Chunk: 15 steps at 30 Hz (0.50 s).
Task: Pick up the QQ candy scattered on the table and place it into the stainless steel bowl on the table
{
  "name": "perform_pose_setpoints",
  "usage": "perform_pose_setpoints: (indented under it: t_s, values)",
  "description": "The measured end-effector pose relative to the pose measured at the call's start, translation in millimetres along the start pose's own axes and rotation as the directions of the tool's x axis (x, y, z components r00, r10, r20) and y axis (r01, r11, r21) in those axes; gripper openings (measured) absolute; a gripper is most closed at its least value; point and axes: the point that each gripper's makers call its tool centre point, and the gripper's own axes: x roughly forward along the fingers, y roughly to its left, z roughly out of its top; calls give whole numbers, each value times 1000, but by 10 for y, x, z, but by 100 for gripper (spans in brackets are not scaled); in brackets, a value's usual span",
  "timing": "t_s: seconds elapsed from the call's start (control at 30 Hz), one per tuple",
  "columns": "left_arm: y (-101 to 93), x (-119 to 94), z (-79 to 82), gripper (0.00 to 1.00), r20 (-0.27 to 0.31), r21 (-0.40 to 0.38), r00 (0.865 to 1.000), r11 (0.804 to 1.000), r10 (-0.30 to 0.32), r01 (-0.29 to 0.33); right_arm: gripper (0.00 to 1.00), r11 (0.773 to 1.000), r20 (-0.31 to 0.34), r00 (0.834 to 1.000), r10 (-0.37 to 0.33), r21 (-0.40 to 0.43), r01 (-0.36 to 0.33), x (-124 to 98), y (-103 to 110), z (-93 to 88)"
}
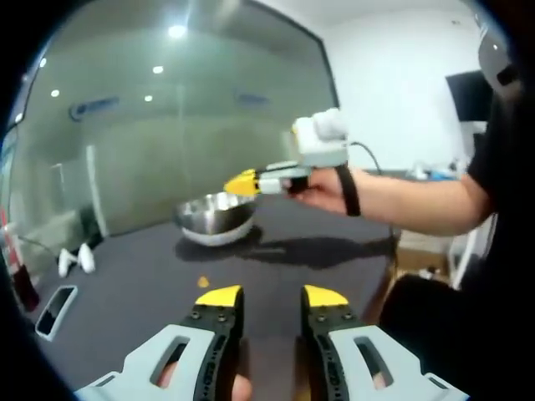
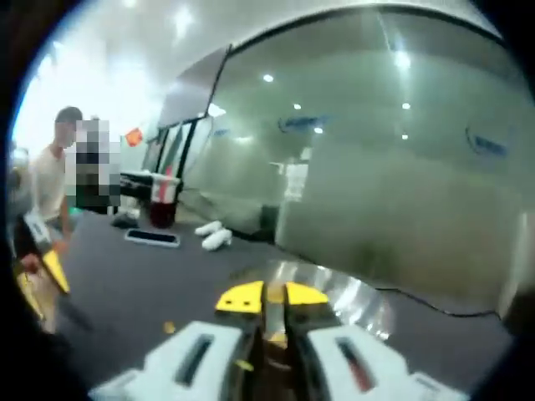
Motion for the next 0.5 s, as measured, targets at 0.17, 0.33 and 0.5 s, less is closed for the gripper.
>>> perform_pose_setpoints:
  t_s: [0.17, 0.33, 0.5]
  values:
    - [44, -45, -58, 30, -11, -12, 1000, 1000, 11, -11, 10, 1000, -9, 1000, -12, 25, 12, 191, -100, 15]
    - [44, -39, -48, 30, -6, -16, 1000, 1000, 8, -9, 11, 994, -22, 999, -26, 110, 29, 309, -156, -21]
    - [40, -36, -63, 30, -9, -17, 1000, 1000, 6, -6, 22, 975, -35, 999, -19, 220, 27, 336, -159, -87]
